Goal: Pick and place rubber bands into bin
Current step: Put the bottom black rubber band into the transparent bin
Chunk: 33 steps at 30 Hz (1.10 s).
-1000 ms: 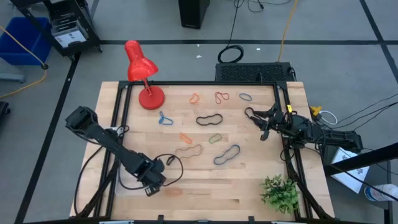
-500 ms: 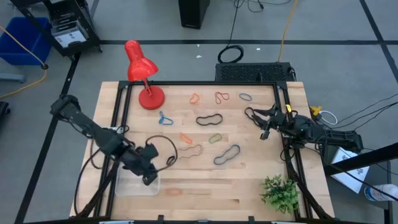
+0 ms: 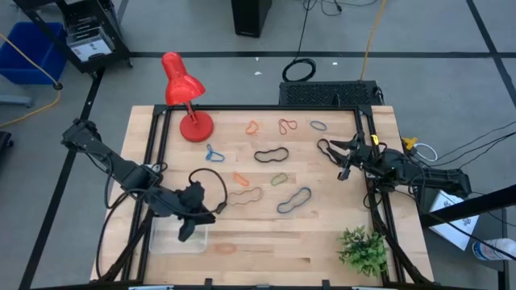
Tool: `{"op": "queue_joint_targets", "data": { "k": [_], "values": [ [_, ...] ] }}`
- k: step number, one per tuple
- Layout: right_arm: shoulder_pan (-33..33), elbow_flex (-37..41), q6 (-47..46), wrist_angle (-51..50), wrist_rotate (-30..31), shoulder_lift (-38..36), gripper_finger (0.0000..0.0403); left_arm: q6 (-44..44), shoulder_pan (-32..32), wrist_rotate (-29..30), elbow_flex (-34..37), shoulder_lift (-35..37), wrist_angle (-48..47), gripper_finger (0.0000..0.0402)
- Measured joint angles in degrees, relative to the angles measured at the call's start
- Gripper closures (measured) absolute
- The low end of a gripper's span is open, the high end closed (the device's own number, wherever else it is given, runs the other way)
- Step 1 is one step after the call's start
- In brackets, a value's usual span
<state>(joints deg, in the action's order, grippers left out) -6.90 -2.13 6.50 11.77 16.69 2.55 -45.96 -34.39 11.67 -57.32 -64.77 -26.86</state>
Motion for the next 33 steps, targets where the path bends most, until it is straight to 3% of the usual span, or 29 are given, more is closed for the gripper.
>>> {"op": "queue_joint_targets", "data": {
  "k": [6, 10, 25, 28, 33],
  "values": [
    [-0.01, -0.02, 0.00, 0.01, 0.00, 0.00, 0.0273, 7.54, -0.02, 3.92, 0.00, 0.00, 0.06, 0.0343],
    [-0.02, -0.01, 0.02, 0.00, 0.00, 0.00, 0.0273, 11.28, 0.06, 3.51, 0.00, 0.00, 0.12, 0.0343],
    [-0.02, 0.00, 0.15, 0.00, 0.00, 0.00, 0.0273, 11.36, 0.31, 3.11, 0.02, -0.02, -0.02, 0.0342],
    [-0.01, 0.00, 0.14, 0.00, 0.00, 0.00, 0.0273, 11.70, 0.28, 5.96, 0.02, -0.32, -0.01, 0.0322],
    [-0.02, 0.00, 0.15, 0.00, 0.00, 0.00, 0.0273, 11.77, 0.33, 8.23, 0.02, -1.18, 0.07, 0.0254]
  ]
}}
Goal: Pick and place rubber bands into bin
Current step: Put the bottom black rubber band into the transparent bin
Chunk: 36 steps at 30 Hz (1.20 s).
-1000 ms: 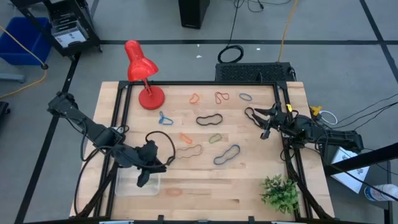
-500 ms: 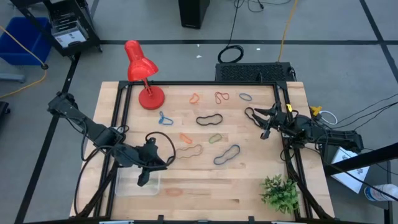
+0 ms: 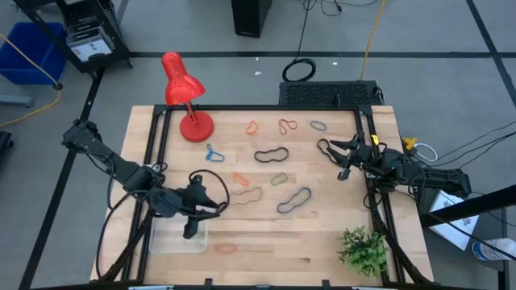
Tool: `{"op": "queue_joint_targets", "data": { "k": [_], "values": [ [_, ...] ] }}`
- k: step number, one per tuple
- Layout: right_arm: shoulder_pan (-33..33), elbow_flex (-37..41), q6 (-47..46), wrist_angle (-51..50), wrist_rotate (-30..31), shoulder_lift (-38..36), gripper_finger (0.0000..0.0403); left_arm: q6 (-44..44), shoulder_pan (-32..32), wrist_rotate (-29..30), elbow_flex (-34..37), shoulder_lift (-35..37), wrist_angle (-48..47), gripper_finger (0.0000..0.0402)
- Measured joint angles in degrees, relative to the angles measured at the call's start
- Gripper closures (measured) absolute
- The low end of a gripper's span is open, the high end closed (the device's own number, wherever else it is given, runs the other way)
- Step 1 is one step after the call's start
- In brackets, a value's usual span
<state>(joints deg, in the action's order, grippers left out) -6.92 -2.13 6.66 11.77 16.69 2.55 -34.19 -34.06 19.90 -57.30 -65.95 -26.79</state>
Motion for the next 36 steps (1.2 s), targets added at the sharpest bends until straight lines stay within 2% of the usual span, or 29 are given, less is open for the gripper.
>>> {"op": "queue_joint_targets", "data": {
  "k": [7, 12, 20, 25, 36],
  "values": [
    [0.01, -0.01, -0.02, -0.01, 0.00, 0.00, 0.0273, -3.54, -0.01, -6.57, 0.00, -0.07, 0.16, 0.0183],
    [0.02, 0.00, -0.02, -0.02, -0.02, 0.00, 0.0273, -3.60, 0.06, -6.04, 0.00, -0.07, 0.40, 0.0166],
    [0.00, 0.00, -0.02, -0.02, -0.02, 0.00, 0.0273, -2.67, 4.30, -4.73, 0.00, -2.26, -0.19, 0.0182],
    [0.01, -0.01, -0.02, -0.04, -0.02, 0.00, 0.0273, -2.49, 8.03, -12.57, 0.04, -6.84, -0.09, 0.0197],
    [0.00, -0.01, 0.01, -0.08, -0.01, 0.00, 0.0273, -2.30, 12.65, -13.09, 0.04, -18.98, -1.22, 0.0218]
  ]
}}
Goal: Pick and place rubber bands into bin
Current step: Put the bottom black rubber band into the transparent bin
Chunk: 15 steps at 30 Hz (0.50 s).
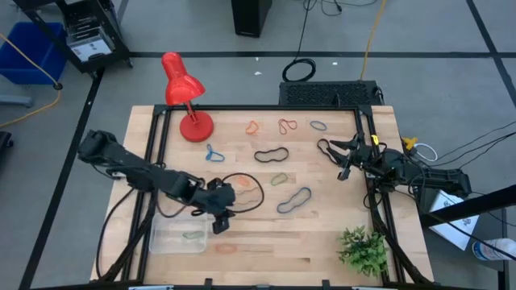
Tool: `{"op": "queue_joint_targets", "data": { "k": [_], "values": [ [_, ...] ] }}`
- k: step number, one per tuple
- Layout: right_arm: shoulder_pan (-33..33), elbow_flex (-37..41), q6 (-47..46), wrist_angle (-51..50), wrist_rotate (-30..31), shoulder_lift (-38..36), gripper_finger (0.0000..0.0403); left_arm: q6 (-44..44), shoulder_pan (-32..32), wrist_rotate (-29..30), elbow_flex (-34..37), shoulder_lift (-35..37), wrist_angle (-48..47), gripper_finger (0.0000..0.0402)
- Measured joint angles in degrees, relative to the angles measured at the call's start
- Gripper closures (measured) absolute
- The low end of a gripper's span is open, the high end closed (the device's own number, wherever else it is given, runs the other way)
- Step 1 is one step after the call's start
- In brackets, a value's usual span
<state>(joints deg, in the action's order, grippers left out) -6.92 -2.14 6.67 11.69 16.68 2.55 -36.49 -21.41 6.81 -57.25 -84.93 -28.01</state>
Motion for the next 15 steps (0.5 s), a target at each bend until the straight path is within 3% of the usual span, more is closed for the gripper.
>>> {"op": "queue_joint_targets", "data": {
  "k": [15],
  "values": [
    [0.01, -0.01, -0.10, -1.22, 0.01, 0.13, 0.0273, -13.99, 1.90, -2.49, -0.01, -6.26, -14.04, 0.0250]
  ]
}}
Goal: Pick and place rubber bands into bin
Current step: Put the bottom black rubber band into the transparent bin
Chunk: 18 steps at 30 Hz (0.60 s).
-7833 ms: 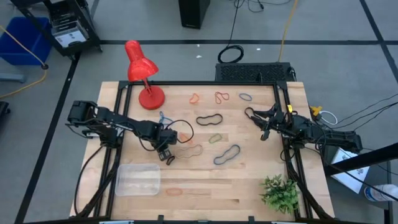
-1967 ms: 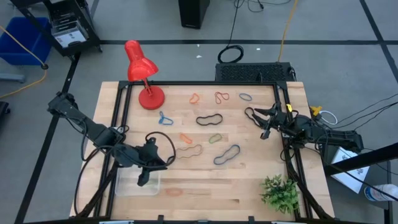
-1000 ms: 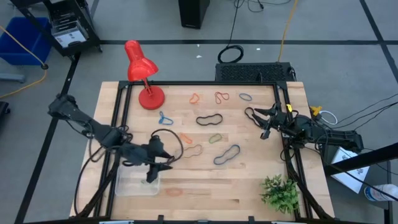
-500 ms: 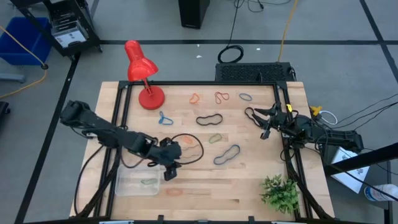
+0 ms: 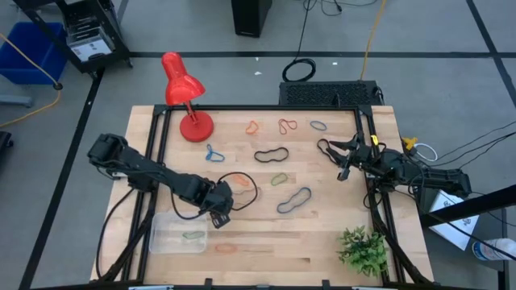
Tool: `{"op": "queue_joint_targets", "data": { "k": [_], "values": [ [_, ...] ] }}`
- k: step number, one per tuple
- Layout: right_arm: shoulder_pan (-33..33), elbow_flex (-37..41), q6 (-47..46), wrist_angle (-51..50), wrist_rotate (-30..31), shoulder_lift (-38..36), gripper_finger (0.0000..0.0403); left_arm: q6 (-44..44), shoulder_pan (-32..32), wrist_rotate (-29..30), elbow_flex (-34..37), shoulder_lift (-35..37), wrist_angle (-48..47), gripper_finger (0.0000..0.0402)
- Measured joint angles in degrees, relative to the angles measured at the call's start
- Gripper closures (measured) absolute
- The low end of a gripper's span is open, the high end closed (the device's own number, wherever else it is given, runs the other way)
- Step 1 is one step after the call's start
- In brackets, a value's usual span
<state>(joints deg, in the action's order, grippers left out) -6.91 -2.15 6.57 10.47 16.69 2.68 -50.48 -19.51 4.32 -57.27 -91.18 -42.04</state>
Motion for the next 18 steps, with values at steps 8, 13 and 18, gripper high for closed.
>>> {"op": "queue_joint_targets", "data": {
  "k": [8, 13, 18],
  "values": [
    [0.01, 0.00, -1.04, -0.04, 0.00, 0.53, 0.0273, -0.22, 0.24, 1.34, -0.03, -0.36, -0.24, 0.0268],
    [0.00, 0.01, -1.34, -0.12, -0.01, 1.09, 0.0273, 0.61, 0.92, 1.64, -0.03, -0.36, 0.18, 0.0270],
    [0.01, 0.01, -1.28, -0.19, -0.02, 1.58, 0.0273, 1.05, 1.22, 1.64, -0.03, -0.36, 1.21, 0.0270]
  ]
}}
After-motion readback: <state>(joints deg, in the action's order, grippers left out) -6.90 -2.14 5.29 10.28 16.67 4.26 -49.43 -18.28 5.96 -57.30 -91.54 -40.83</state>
